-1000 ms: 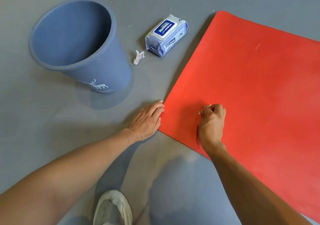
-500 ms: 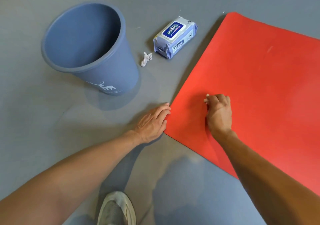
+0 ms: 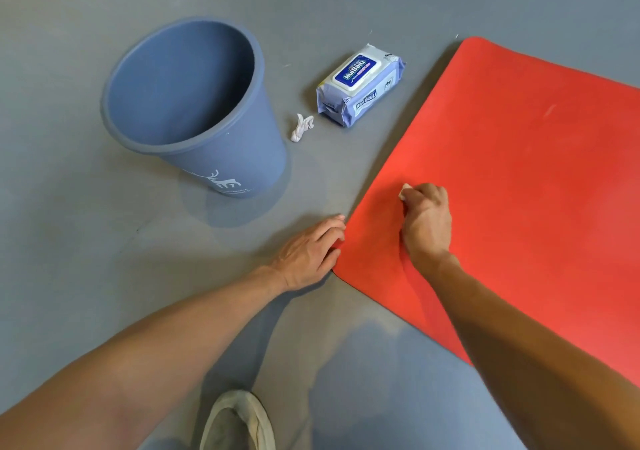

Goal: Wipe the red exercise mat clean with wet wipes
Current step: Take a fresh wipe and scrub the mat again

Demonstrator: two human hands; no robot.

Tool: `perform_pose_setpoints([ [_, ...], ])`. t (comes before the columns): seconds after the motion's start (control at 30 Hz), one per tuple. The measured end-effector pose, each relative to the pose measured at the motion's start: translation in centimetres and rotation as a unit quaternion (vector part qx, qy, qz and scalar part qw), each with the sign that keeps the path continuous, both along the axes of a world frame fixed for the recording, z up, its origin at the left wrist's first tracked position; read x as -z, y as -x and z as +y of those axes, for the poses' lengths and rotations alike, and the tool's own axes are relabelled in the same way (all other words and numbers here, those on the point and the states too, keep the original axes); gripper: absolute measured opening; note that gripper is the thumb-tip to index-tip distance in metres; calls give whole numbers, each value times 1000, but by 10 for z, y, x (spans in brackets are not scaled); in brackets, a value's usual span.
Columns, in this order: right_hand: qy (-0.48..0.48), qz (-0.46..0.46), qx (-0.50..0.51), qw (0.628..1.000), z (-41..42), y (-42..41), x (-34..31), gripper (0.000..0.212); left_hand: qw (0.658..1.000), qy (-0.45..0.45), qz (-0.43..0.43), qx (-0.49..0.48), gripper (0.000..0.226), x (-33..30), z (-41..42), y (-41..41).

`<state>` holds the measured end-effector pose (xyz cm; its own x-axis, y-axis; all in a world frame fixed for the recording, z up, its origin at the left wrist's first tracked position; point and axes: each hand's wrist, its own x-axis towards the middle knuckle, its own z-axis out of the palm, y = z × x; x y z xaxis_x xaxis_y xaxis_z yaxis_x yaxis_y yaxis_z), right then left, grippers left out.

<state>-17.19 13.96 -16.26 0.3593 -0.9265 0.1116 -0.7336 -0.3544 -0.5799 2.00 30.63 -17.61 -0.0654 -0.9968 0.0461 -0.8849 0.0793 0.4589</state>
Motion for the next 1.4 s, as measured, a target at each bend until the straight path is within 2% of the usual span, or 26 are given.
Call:
perform_pose_setpoints([
  [0.03,-33,-16,-7,999,15,-10,-2,19,1000,1,1,8,17,0,0,-1],
  [0.1,-55,-54,-113,991,57,-22,-3,27,1000,4,-2,9,19,1,2,-1],
  [0.2,14,-39,-301,953,75,-21,-7,33,1000,5,-19,-15,27,-1,5,-2],
  [0.23,54,-30,-321,945,58,-20,-6,32,1000,5,-18,-12,25,-1,6,-2],
  [0.27,58,-17,-298,953,38,-21,-7,30,1000,1,-14,-5,23,-2,5,-2],
  [0.33,38,3,-175,984,2,-23,-10,23,1000,-14,-4,10,23,-3,5,-4],
  [0.4,14,21,-110,994,-6,-30,-8,25,999,-28,-2,16,27,-3,11,-8],
  [0.57,-38,-33,-171,984,78,-28,-5,28,999,-35,20,-19,35,-1,23,-13],
  [0.67,-31,-75,-205,975,130,-18,-4,16,997,-38,54,-44,22,-2,24,-10],
  [0.77,3,-66,-303,951,137,-8,0,11,996,-42,53,-64,16,-5,19,-9],
  [0.8,2,-54,-330,943,130,-1,0,16,996,-40,38,-73,17,-8,16,-8],
  [0.87,-11,-39,-300,953,100,15,-1,24,998,-17,-7,-63,26,-13,8,-4],
  [1.0,15,3,-112,994,31,62,2,17,997,11,-81,17,41,-17,0,6],
  [1.1,-12,-25,-14,1000,50,65,-4,14,993,23,-102,55,39,-14,1,14],
  [1.17,-22,-54,-50,997,90,55,-6,16,992,27,-101,71,39,-11,0,18],
  [1.23,18,-43,-194,980,124,56,-2,14,991,23,-102,88,42,-10,-1,23],
  [1.3,15,-38,-269,962,115,67,1,21,989,18,-106,100,43,-12,-4,27],
  [1.33,24,-37,-254,966,103,71,-1,25,989,17,-107,103,42,-13,-6,29],
  [1.4,8,-30,-133,991,71,85,4,22,989,13,-109,99,40,-13,-7,32],
])
